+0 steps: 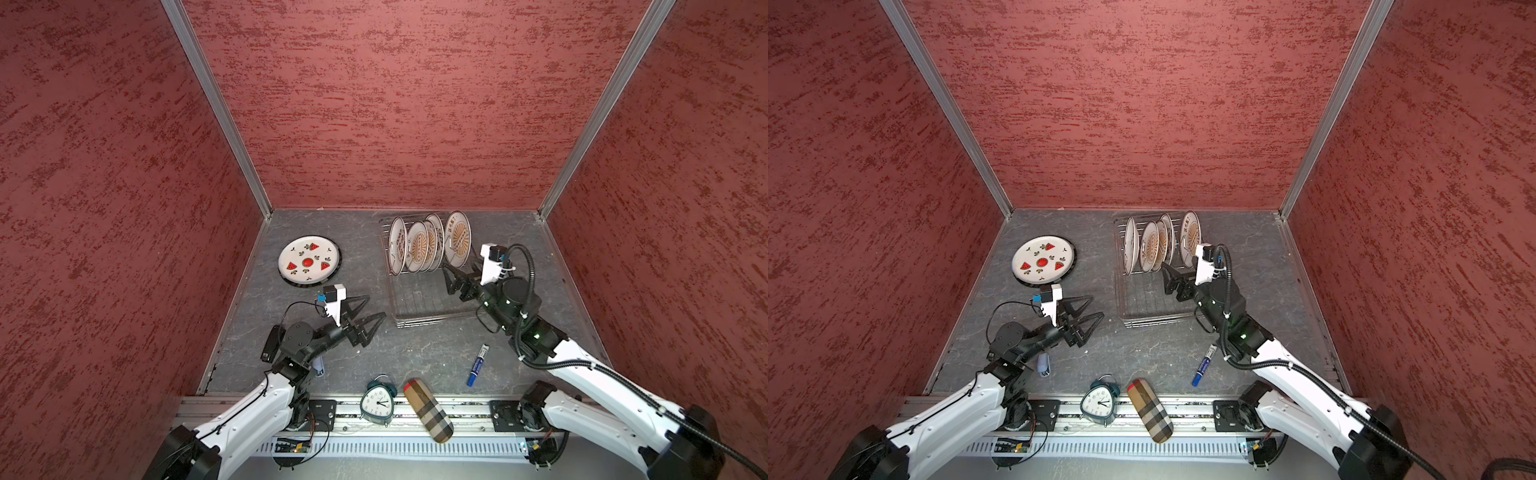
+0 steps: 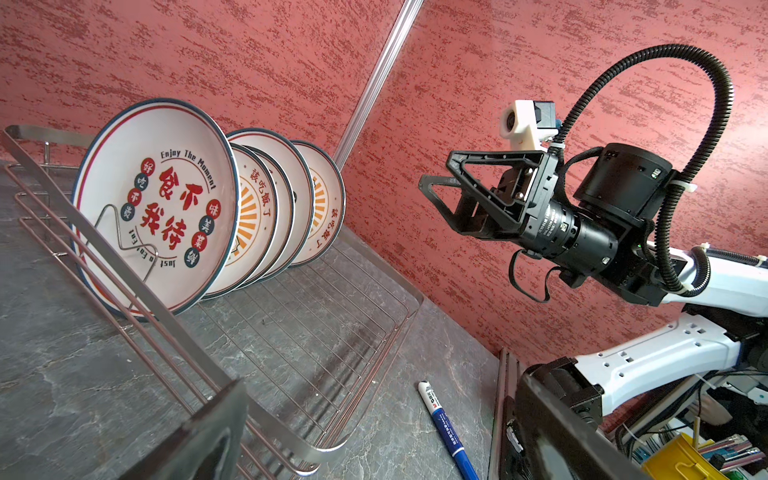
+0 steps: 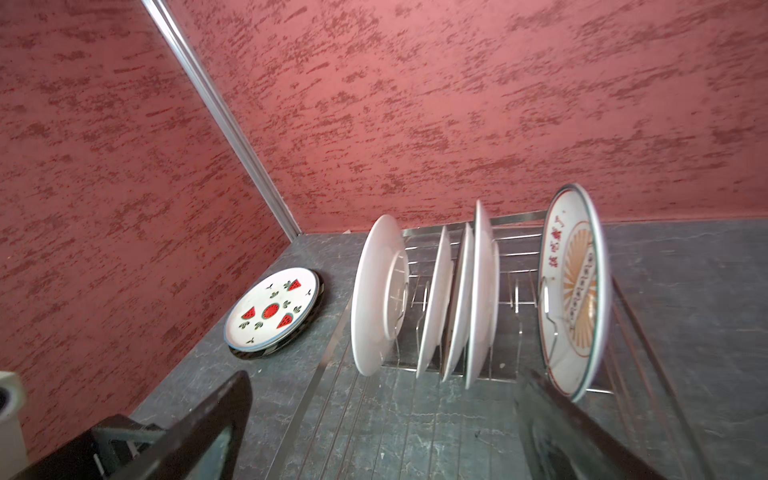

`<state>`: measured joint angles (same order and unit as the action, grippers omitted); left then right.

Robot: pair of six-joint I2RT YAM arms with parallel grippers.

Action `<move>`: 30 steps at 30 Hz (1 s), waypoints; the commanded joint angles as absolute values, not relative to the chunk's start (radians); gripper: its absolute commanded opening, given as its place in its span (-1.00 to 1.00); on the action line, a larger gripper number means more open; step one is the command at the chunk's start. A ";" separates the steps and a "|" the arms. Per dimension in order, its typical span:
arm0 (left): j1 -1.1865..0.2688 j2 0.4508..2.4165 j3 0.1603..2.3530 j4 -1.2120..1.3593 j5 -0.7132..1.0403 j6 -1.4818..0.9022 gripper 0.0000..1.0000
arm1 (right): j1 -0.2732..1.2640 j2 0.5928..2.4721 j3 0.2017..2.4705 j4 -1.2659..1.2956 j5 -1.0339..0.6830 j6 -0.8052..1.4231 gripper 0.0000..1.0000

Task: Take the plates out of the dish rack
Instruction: 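Move the left gripper back toward the rack while the right gripper approaches the plates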

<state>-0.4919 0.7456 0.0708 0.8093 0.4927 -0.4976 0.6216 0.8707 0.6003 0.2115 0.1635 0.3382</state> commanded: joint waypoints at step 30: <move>-0.528 0.833 0.173 0.662 0.338 -0.491 0.99 | 0.592 1.313 0.983 0.019 0.237 0.315 0.44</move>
<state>-0.5247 0.8276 0.1535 0.6472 0.3321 -0.4824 0.5884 1.2881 0.9360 0.0460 0.1894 0.3378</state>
